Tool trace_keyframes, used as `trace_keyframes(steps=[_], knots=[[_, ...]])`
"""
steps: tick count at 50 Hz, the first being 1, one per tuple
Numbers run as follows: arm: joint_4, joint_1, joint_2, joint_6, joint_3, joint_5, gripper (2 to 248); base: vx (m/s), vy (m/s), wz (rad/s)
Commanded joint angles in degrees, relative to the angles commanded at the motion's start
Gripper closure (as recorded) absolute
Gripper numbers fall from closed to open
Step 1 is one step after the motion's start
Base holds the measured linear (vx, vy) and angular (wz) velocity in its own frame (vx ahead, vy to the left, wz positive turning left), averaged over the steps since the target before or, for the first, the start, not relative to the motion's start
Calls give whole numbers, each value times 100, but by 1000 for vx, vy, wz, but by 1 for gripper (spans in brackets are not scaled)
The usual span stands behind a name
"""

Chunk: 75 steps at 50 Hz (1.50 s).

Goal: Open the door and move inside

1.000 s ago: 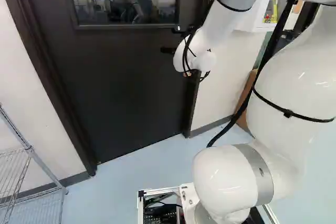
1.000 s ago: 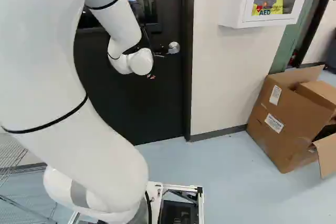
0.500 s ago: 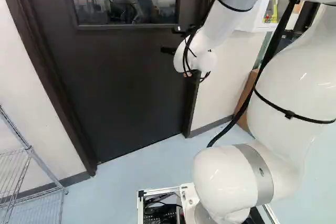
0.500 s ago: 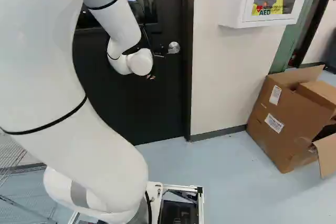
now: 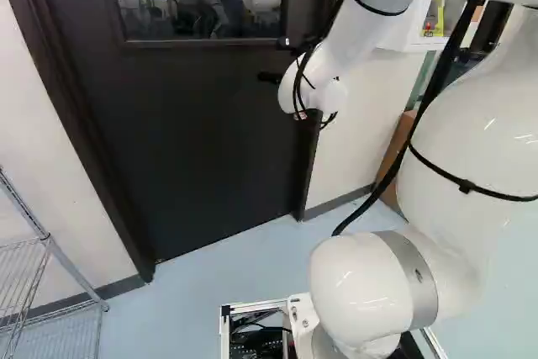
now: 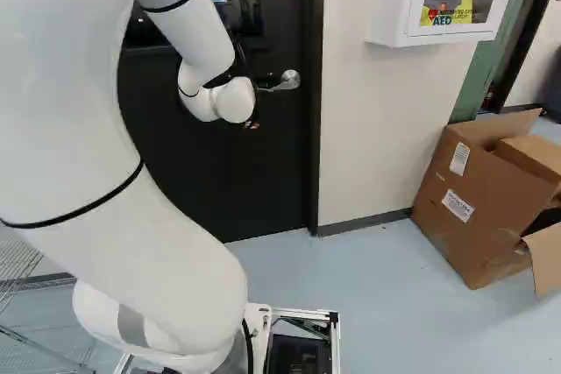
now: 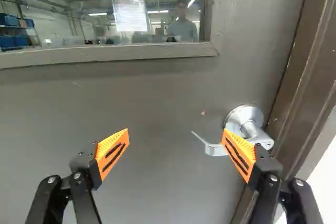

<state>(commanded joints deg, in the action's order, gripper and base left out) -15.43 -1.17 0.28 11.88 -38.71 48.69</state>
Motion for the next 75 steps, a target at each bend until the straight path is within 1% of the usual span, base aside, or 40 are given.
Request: trace_keyframes(steps=[8,15,30,55,75], knots=[[0,-6,18,0,-84,0,3,0,0,0],[0,-29,-42,0,-195,0,3,0,0,0],[0,-73,-253,0,-422,0,3,0,0,0],[0,-72,-677,0,-864,0,3,0,0,0],[0,-71,-814,0,-855,0,3,0,0,0]])
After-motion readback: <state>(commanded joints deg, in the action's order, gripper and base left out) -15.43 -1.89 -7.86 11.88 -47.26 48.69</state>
